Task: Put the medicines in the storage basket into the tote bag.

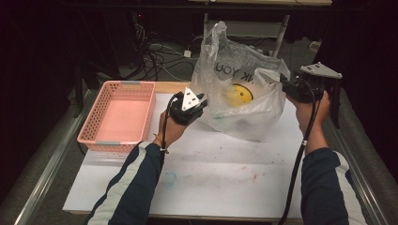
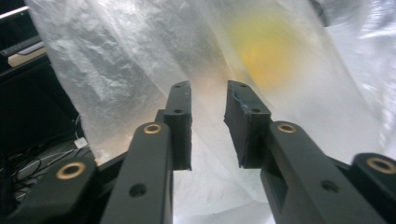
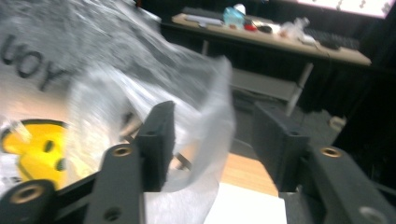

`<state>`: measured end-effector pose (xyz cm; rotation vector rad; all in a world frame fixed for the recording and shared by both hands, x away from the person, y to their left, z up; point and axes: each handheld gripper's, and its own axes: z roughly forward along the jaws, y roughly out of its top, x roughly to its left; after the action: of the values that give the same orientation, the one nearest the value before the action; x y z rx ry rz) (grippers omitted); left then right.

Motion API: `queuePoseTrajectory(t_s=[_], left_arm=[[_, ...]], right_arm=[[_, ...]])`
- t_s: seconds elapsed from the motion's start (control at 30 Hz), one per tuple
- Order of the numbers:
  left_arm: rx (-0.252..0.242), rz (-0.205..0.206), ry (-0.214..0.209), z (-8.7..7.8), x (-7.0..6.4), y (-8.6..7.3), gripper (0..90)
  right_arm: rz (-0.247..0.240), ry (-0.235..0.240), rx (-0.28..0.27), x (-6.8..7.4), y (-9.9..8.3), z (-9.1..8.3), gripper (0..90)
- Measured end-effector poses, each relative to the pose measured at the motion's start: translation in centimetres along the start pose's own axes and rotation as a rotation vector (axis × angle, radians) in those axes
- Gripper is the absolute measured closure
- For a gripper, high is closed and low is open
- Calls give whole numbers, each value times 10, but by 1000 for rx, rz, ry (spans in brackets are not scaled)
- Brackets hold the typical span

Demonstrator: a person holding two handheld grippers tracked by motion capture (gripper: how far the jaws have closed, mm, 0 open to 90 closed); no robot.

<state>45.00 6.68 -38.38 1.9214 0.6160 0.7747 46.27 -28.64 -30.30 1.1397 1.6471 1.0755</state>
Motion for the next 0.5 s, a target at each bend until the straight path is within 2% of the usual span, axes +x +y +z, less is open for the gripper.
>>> queuePoseTrajectory(t_s=[0.13,0.27,0.5], left_arm=[[4,-5,18,3,-3,1,717],[7,-1,43,4,-4,4,721],[-18,-28,51,-8,5,4,699]], right_arm=[[-13,18,-52,6,9,-16,428],[-17,82,-90,13,14,-34,370],[-81,152,-132,36,-4,-63,344]])
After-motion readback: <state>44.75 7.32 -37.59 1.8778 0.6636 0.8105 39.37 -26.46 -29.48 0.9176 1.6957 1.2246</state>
